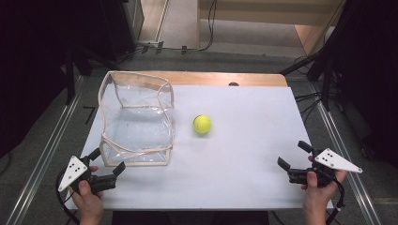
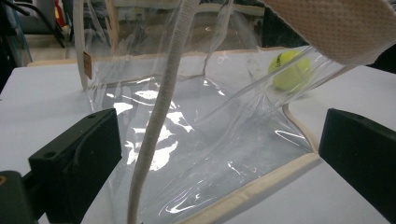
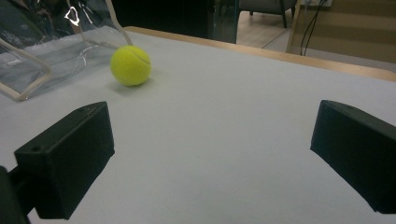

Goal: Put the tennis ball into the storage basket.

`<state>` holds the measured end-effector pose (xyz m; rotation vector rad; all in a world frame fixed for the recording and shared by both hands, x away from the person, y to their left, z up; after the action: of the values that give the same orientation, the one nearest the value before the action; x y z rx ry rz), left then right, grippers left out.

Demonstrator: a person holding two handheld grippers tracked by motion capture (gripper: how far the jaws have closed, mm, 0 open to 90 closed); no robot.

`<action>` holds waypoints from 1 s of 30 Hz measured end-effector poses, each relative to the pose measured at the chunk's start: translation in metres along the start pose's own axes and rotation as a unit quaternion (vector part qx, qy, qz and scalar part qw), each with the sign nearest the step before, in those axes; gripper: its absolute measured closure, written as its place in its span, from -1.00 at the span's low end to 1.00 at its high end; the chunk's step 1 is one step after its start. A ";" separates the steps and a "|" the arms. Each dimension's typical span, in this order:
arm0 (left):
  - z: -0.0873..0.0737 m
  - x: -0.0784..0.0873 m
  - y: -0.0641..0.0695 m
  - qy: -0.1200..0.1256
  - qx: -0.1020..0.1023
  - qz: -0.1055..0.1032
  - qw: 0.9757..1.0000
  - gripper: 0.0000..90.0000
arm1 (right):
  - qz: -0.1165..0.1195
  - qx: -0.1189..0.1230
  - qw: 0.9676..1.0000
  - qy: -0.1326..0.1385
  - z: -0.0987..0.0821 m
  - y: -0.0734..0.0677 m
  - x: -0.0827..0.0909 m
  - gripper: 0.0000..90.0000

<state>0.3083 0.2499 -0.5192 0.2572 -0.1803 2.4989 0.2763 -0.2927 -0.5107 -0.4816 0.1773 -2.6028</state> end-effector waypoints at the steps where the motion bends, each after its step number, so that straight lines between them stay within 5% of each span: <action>1: 0.000 0.000 0.000 0.000 0.000 -0.001 1.000 -1.00 | -0.001 0.001 1.000 -0.005 0.001 -0.002 -0.003 -1.00; 30: 0.000 -0.001 0.001 -0.003 -0.004 0.000 1.000 -1.00 | 0.030 0.059 0.994 -0.090 0.035 -0.027 -0.059 -1.00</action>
<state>0.3086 0.2490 -0.5197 0.2603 -0.1925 2.4965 0.3253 -0.2418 -0.4898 -0.6547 -0.0228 -2.4780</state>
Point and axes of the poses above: each handheld gripper's, and its own axes: x roughly backward along the jaws, z roughly out of its top, y roughly to its right, the point moved 10 cm from there along -x, roughly forward along the jaws, and after that the axes turned 8 degrees about -x, right-handed, at the moved point
